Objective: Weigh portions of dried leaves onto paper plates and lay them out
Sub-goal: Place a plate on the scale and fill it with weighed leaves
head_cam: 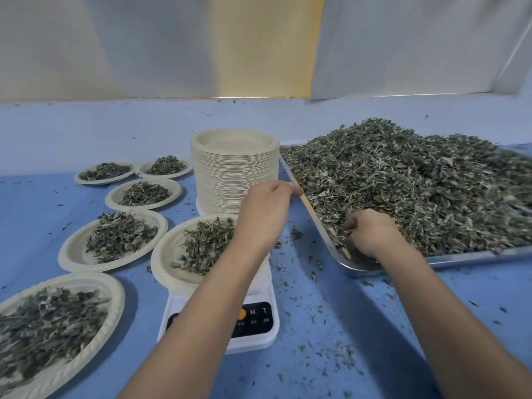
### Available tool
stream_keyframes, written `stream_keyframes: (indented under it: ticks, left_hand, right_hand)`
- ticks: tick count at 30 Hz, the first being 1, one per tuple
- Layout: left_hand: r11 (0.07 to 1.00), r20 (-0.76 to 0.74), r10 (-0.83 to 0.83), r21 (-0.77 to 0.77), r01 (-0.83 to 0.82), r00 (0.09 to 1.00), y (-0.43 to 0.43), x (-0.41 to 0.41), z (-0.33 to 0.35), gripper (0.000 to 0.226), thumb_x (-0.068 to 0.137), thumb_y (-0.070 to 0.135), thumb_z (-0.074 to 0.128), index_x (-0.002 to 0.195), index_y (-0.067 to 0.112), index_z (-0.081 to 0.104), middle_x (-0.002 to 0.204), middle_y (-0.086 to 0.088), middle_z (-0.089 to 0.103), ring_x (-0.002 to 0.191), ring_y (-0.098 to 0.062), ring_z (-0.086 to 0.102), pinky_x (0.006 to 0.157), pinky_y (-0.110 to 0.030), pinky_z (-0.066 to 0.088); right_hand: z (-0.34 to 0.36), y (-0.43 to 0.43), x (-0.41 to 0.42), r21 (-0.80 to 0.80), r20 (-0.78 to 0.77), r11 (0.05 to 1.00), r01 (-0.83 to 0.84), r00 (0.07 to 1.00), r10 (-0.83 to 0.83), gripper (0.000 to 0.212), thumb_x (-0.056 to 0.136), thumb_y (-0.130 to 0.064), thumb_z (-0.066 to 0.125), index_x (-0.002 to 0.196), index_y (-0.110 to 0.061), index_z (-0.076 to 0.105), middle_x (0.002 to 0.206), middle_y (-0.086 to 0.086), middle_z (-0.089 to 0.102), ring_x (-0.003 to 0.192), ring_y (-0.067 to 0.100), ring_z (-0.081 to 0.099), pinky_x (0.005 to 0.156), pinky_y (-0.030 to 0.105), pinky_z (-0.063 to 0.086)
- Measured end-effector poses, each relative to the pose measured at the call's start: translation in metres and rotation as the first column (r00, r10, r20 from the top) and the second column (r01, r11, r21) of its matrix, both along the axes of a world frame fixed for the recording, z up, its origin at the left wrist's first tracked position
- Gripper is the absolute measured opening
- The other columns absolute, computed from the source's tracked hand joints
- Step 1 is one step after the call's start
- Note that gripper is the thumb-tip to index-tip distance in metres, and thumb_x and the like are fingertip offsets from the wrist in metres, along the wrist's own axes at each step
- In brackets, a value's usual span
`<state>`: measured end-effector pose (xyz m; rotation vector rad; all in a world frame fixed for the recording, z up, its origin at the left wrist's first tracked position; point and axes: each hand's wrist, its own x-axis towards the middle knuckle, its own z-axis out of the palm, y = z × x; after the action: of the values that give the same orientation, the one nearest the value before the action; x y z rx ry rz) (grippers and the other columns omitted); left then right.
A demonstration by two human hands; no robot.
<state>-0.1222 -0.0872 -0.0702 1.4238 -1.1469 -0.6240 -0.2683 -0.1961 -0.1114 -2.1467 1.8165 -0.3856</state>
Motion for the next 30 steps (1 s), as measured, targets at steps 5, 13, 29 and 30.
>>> stream_keyframes:
  ticks: [5,13,29,30]
  left_hand:
    - [1.000,-0.058,0.006,-0.022,-0.007,0.998,0.002,0.000,0.000,0.032,0.095,0.016,0.042,0.082,0.024,0.070,0.106,0.006,0.069,0.103,-0.004,0.060,0.094,-0.027,0.045]
    - [0.999,-0.142,0.000,-0.033,-0.005,0.990,0.002,0.005,-0.002,0.033,0.095,0.013,0.043,0.076,0.022,0.069,0.100,0.004,0.070,0.096,-0.005,0.062,0.085,-0.023,0.046]
    - [0.983,-0.246,0.160,-0.050,-0.177,0.956,0.022,0.051,0.006,0.034,0.094,0.012,0.043,0.074,0.017,0.070,0.086,0.003,0.073,0.092,-0.013,0.067,0.091,-0.034,0.050]
    - [0.980,-0.254,0.173,-0.049,-0.191,0.952,0.025,0.056,0.007,0.034,0.094,0.012,0.043,0.074,0.017,0.070,0.085,0.003,0.074,0.091,-0.013,0.068,0.091,-0.034,0.050]
  right_hand:
    - [-0.004,0.003,0.004,-0.033,0.088,0.999,-0.023,0.996,0.026,0.028,0.087,0.003,0.054,0.093,-0.014,0.075,0.100,0.017,0.068,0.086,0.032,0.064,0.074,0.035,0.054]
    - [-0.004,0.007,0.012,-0.016,0.108,0.992,-0.125,0.986,0.126,0.022,0.084,0.001,0.058,0.076,-0.012,0.073,0.064,0.006,0.061,0.052,0.021,0.055,0.056,0.029,0.052]
    - [0.035,0.038,0.053,-0.364,0.505,0.929,-0.073,0.822,0.262,0.008,0.086,-0.021,0.066,0.079,-0.020,0.069,0.063,-0.015,0.059,0.057,-0.001,0.051,0.045,0.009,0.038]
    - [0.039,0.044,0.061,-0.356,0.536,0.928,-0.108,0.790,0.298,0.009,0.085,-0.022,0.067,0.076,-0.022,0.068,0.063,-0.016,0.059,0.057,-0.002,0.051,0.046,0.009,0.039]
